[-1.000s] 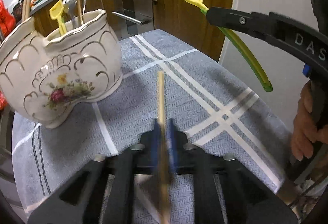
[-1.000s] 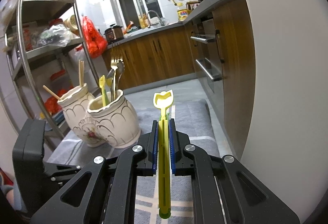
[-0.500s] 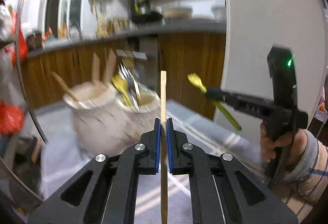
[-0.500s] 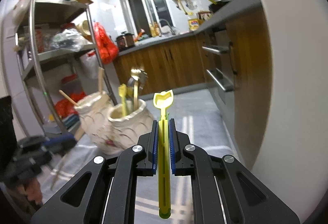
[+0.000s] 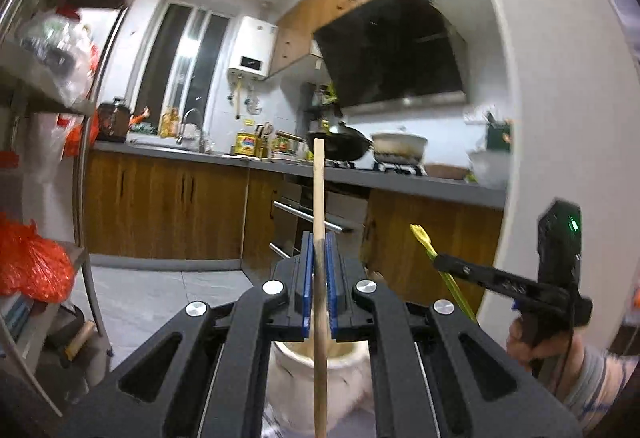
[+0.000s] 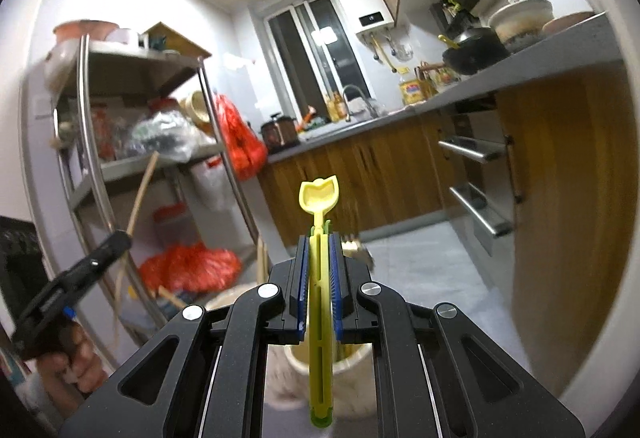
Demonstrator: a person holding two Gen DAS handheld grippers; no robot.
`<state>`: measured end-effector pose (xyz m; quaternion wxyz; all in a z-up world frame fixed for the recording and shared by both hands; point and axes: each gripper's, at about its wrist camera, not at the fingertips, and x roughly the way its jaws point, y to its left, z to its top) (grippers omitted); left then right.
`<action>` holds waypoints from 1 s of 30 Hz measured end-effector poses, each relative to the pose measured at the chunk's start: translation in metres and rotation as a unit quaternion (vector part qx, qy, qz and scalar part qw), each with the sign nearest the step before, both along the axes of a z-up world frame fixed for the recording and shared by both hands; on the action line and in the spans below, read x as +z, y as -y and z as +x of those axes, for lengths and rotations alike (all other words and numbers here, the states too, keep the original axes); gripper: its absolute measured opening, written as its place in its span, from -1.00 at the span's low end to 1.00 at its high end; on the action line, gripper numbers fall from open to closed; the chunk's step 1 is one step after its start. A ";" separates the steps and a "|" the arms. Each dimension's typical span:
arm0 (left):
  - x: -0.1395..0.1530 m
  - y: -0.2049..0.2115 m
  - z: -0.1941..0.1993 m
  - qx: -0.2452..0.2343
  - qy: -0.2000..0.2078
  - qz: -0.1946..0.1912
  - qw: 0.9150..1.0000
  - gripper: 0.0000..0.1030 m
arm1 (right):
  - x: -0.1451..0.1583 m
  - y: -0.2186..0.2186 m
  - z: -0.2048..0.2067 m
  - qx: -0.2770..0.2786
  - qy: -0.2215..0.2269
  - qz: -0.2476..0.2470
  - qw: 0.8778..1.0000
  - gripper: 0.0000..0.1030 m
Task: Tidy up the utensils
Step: 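Drop the chopstick in the tall cup with left tool while right tool drops spoon in short cup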
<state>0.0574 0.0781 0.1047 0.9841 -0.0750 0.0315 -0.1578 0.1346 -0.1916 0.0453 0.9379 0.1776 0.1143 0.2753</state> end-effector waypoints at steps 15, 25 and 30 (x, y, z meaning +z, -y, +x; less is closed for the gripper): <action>-0.015 0.007 0.103 -0.021 -0.009 -0.068 0.997 -0.89 | -0.026 -0.014 0.032 0.023 -0.040 0.047 0.998 -0.80; -0.027 -0.009 0.089 -0.034 -0.014 -0.067 0.997 -0.89 | -0.027 -0.020 0.027 0.022 -0.028 0.033 0.999 -0.80; -0.027 -0.009 0.087 -0.049 -0.022 -0.065 0.996 -0.89 | -0.026 -0.026 0.023 0.024 -0.015 0.026 0.999 -0.80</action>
